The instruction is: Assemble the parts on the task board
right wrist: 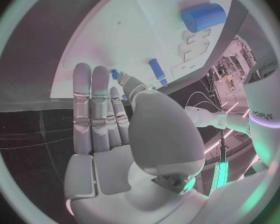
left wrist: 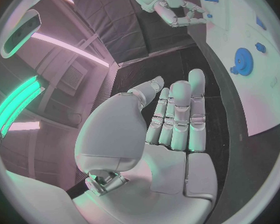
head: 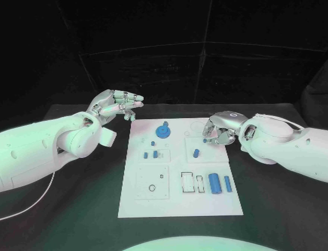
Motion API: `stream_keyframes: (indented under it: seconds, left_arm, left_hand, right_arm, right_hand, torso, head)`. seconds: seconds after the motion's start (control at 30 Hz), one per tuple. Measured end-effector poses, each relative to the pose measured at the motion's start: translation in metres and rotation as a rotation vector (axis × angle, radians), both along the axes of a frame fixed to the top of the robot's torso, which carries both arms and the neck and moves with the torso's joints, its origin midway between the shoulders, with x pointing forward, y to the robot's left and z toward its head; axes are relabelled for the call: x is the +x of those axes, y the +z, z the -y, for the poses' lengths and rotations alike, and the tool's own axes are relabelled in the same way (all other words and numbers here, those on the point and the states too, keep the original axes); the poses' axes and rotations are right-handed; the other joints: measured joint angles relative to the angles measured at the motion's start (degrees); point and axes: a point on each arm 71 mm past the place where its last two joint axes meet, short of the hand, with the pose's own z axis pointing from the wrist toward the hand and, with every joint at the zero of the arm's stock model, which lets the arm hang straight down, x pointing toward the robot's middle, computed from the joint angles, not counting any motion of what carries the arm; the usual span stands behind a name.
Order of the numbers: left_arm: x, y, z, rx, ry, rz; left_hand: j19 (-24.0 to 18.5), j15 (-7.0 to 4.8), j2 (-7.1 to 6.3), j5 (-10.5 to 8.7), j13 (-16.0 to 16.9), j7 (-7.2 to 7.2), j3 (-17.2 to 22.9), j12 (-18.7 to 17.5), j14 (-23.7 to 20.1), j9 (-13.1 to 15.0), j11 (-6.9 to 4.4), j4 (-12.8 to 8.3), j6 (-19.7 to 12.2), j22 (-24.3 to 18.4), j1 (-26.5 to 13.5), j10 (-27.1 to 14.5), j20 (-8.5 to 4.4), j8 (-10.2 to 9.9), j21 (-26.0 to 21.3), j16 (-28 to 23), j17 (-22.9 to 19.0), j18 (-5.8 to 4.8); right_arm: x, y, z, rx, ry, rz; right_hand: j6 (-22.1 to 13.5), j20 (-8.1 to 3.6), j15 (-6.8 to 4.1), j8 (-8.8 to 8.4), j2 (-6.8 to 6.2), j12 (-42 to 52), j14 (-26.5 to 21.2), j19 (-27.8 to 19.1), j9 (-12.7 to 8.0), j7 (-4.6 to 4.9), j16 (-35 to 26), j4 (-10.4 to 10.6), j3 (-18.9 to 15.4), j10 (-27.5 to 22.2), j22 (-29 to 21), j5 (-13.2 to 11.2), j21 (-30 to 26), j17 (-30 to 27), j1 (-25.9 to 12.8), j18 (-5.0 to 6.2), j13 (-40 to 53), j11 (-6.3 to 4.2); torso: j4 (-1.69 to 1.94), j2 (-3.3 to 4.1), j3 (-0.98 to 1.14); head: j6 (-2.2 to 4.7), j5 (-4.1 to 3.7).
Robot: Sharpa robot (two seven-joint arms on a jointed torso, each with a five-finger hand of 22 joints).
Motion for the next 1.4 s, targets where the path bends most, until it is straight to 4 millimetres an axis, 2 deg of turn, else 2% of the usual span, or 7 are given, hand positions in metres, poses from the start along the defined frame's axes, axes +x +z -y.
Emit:
stream_keyframes:
  seconds: [0.43,0.77,0.83,0.97,1.03,1.07,1.4]
  left_arm:
    - [-0.001,0.000,-0.001,-0.116,0.016,-0.040]
    - [-0.001,0.000,-0.002,-0.133,0.020,-0.047]
    - [-0.001,0.000,-0.002,-0.134,0.021,-0.048]
    - [-0.001,0.000,-0.002,-0.135,0.022,-0.049]
    - [-0.001,0.000,-0.002,-0.136,0.023,-0.050]
    - [-0.001,0.000,-0.002,-0.136,0.023,-0.051]
    - [0.000,-0.001,-0.004,-0.134,0.027,-0.055]
  left_hand:
    - [0.0,0.20,0.32,0.00,0.1,0.00,-0.3,0.4,-0.6,0.0,0.00,-0.3,0.0,-0.2,0.3,0.0,0.00,0.0,-0.4,-0.7,-1.2,-0.07]
    - [-0.2,0.00,0.32,0.00,0.1,0.00,-0.3,0.5,-0.8,0.0,0.00,-0.3,0.0,-0.2,0.3,0.0,-0.20,0.0,-0.4,-0.7,-1.4,-0.08]
    - [-0.2,0.00,0.32,0.00,0.1,0.00,-0.2,0.7,-0.8,0.0,0.00,-0.3,0.0,-0.3,0.3,0.0,-0.20,0.0,-0.4,-0.7,-1.5,-0.08]
    - [-0.2,0.00,0.57,0.00,0.1,-0.01,-0.2,0.7,-0.8,0.0,0.00,-0.3,0.0,-0.4,0.6,0.0,-0.20,0.0,-0.4,-0.9,-1.6,-0.08]
    - [-0.2,0.21,0.66,0.00,0.1,0.00,-0.4,0.7,-1.0,0.0,0.00,-0.4,0.0,-0.4,0.7,0.0,-0.20,0.0,-0.6,-0.9,-1.9,-0.09]
    - [-0.2,0.21,0.66,0.00,0.1,-0.01,-0.4,0.7,-1.0,0.0,0.00,-0.4,0.0,-0.4,0.7,0.0,-0.20,0.0,-0.7,-0.9,-2.0,-0.09]
    - [-0.2,0.12,0.90,0.00,0.1,0.21,-0.6,0.9,-1.3,0.0,0.00,-0.6,-0.2,-0.5,0.9,0.0,-0.20,0.0,-0.7,-1.2,-2.4,-0.09]
  right_arm:
    - [-0.002,-0.007,-0.008,-0.082,0.026,0.037]
    - [-0.002,-0.010,-0.012,-0.097,0.036,0.032]
    - [-0.002,-0.010,-0.012,-0.101,0.037,0.032]
    - [-0.002,-0.011,-0.013,-0.108,0.041,0.034]
    - [-0.002,-0.011,-0.014,-0.113,0.043,0.037]
    - [-0.002,-0.011,-0.014,-0.115,0.044,0.037]
    - [-0.003,-0.012,-0.016,-0.123,0.045,0.053]
  right_hand:
    - [-0.7,0.52,0.18,0.00,0.00,0.0,0.2,0.3,0.1,0.35,3.8,0.2,0.6,-0.7,8.4,0.0,7.4,2.5,0.0,0.00,0.1,0.29]
    - [1.9,-0.06,0.18,0.67,1.07,1.7,0.2,3.8,0.4,-0.81,14.7,-0.1,4.8,2.3,23.1,-2.8,18.8,11.8,1.1,-2.72,0.3,-0.81]
    - [3.1,-0.13,-0.20,1.08,1.77,2.3,0.1,4.5,0.5,-1.13,16.6,-0.4,5.8,3.6,25.6,-3.2,20.7,13.3,1.8,-2.71,0.4,-1.12]
    - [4.8,-0.41,-0.47,1.58,2.05,2.8,0.2,4.7,0.6,-1.63,18.6,-1.1,7.1,5.3,28.1,-3.6,22.7,15.0,2.1,-2.71,0.8,-2.07]
    - [5.3,-0.41,-0.67,1.68,2.05,2.8,0.0,4.7,0.7,-1.84,19.8,-1.4,7.7,5.7,29.0,-3.6,23.5,15.8,2.0,-2.77,0.8,-2.17]
    - [5.5,-0.41,-0.71,1.68,2.05,2.8,0.0,4.7,0.7,-1.90,20.2,-1.6,7.9,5.7,29.4,-3.6,23.8,16.1,2.0,-3.62,0.8,-2.17]
    - [5.7,-0.63,-0.87,1.19,2.45,2.6,0.2,4.5,0.8,-1.95,22.7,-3.0,11.6,6.1,31.3,-5.5,25.6,17.7,1.6,-3.60,0.7,-2.17]
  torso:
    - [0.07,0.05,-0.01]
    - [0.07,0.05,-0.01]
    - [0.07,0.05,-0.01]
    - [0.07,0.03,-0.01]
    - [0.07,0.02,0.00]
    - [0.07,0.02,0.00]
    - [0.07,0.02,0.00]
  head:
    - [-0.14,-0.24]
    - [-0.28,-0.25]
    - [-0.33,-0.25]
    - [-0.40,-0.23]
    - [-0.46,-0.23]
    - [-0.47,-0.23]
    - [-0.63,-0.29]
